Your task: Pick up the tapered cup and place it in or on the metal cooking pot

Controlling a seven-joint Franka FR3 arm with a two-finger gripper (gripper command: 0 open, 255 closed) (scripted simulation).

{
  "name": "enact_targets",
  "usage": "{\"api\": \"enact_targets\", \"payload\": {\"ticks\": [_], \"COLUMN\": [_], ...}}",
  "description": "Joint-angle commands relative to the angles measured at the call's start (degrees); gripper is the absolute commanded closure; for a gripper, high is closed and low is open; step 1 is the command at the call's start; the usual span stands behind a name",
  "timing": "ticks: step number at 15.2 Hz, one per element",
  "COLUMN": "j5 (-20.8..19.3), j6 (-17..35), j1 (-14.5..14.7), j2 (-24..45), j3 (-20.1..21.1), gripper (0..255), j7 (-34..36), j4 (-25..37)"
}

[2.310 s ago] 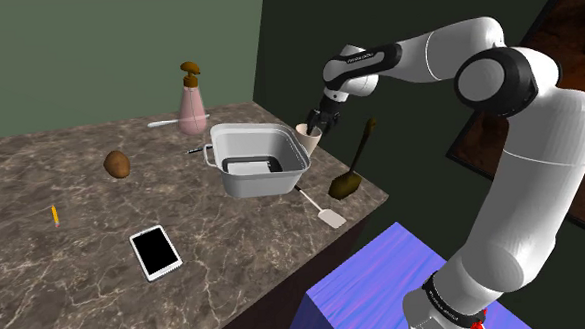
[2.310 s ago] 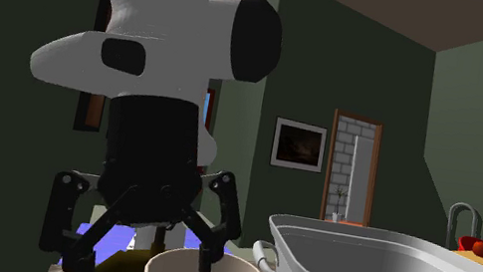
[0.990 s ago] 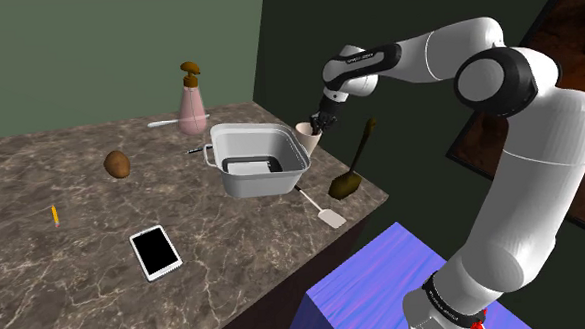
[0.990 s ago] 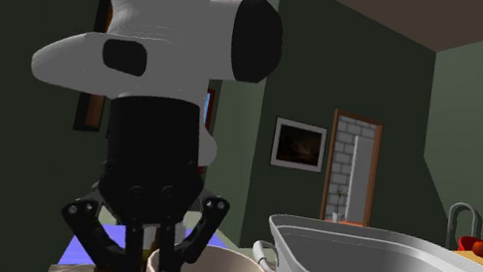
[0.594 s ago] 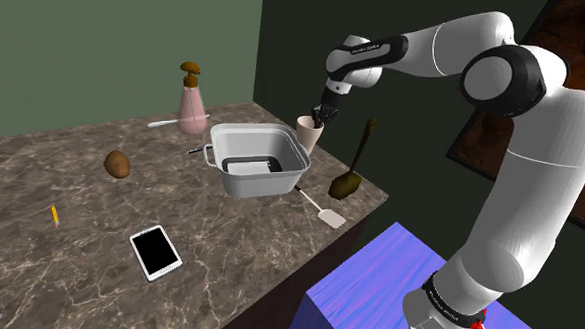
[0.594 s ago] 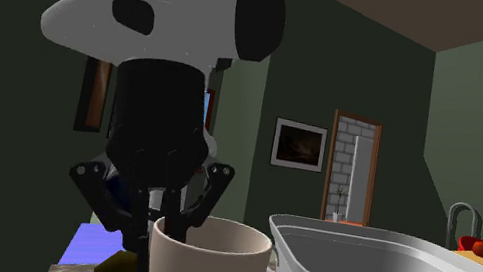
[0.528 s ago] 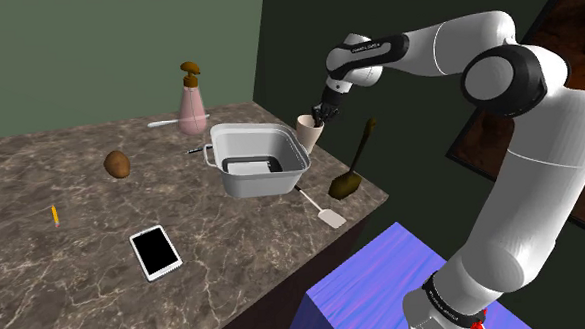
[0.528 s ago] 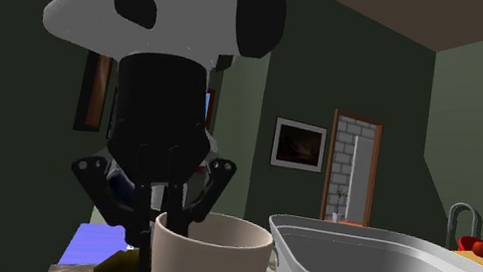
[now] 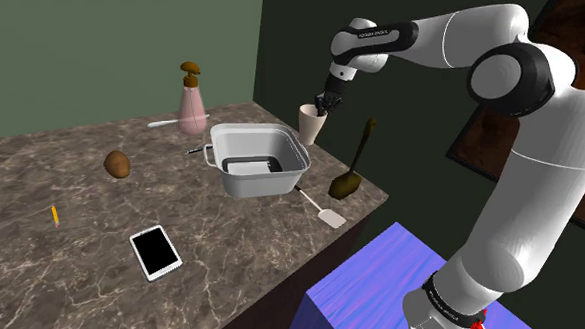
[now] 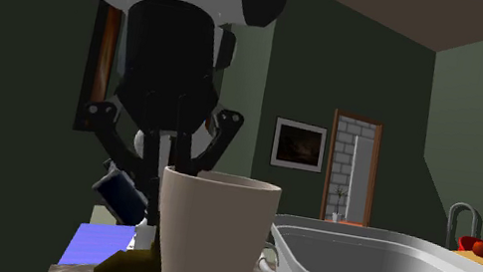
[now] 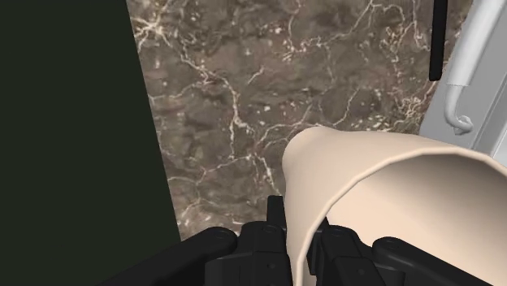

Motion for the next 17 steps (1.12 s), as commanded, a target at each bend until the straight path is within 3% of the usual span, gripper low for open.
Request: {"api": "enact_targets", "payload": {"ticks": [1, 17], "j5": [-0.2, -0.9], "j6": [-1.4, -13.3], "j1": [0.0, -0.3], "j2": [-0.4, -1.2], "j3": [-0.1, -0.3], "gripper": [255, 255], "j7": [0.2, 2.0], "j4": [1.0, 12.3]}}
